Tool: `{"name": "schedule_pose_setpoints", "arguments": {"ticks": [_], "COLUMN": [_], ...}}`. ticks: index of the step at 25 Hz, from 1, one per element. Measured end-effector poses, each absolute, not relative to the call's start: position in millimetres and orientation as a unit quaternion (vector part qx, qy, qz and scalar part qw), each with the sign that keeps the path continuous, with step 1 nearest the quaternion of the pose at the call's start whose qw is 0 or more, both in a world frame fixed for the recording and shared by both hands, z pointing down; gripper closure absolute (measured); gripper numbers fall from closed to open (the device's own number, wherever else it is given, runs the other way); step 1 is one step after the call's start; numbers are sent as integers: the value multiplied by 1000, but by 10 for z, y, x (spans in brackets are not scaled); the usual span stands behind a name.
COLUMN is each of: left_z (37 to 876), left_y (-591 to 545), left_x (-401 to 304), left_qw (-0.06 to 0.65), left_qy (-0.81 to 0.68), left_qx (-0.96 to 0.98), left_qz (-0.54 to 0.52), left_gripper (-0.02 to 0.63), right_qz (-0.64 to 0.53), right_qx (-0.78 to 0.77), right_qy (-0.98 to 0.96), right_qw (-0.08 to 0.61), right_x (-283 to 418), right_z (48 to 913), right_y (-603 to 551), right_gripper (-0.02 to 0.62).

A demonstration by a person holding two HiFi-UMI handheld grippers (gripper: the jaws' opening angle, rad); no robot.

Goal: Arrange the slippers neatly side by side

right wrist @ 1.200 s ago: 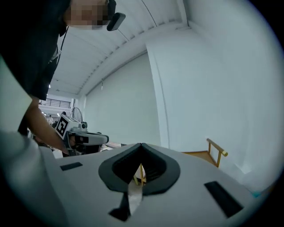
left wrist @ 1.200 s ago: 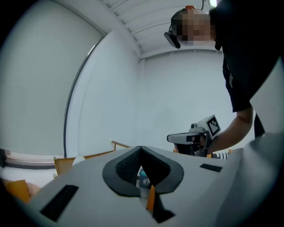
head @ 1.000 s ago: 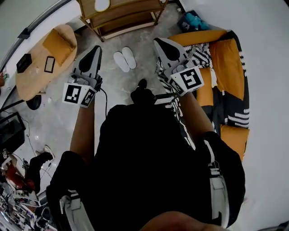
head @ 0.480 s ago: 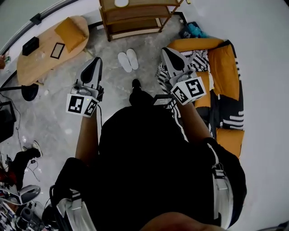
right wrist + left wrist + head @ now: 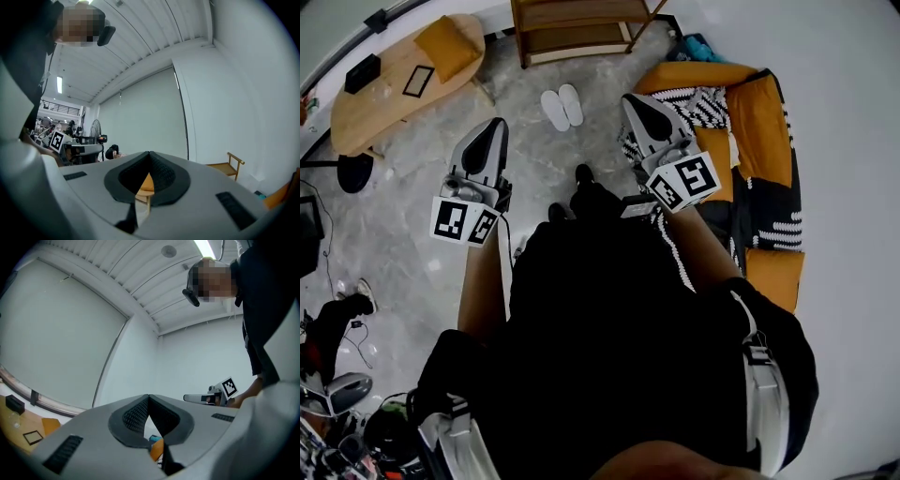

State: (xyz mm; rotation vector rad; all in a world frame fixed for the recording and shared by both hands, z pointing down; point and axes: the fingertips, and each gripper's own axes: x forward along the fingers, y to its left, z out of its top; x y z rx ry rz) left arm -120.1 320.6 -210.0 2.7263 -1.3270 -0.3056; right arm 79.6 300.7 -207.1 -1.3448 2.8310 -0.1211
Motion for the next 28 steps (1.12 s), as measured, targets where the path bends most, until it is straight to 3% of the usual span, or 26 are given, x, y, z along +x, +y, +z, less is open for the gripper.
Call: {"name": "schedule_pose_setpoints", "arguments": {"ticks": [5,16,23,28], "left_z": [-1934,-2225,-2063,-2004], "left_y": [3521,4279,4818,5142], "left_x": [-1110,-373,90,351], "left_qw": [98,31,61,46], "left_qy": [-425,-445,-435,-405], "left_qx": [893,894,898,913], "left_qz": [-108,-44,-30,-2], "left_gripper": [591,591,591,591], "right_qz": [-53,-69,-89,-94], "right_qx": [-427,-429,-425,-424], "right_qy": [903,901,901,901], "right_qw": [16,13,2,5], "right_x": [872,1469,1797,1896], "right_z": [-1996,-1765,-1480,-1453], "right_y": [3260,3983,4635,4909], "right_gripper": [565,565,565,565]}}
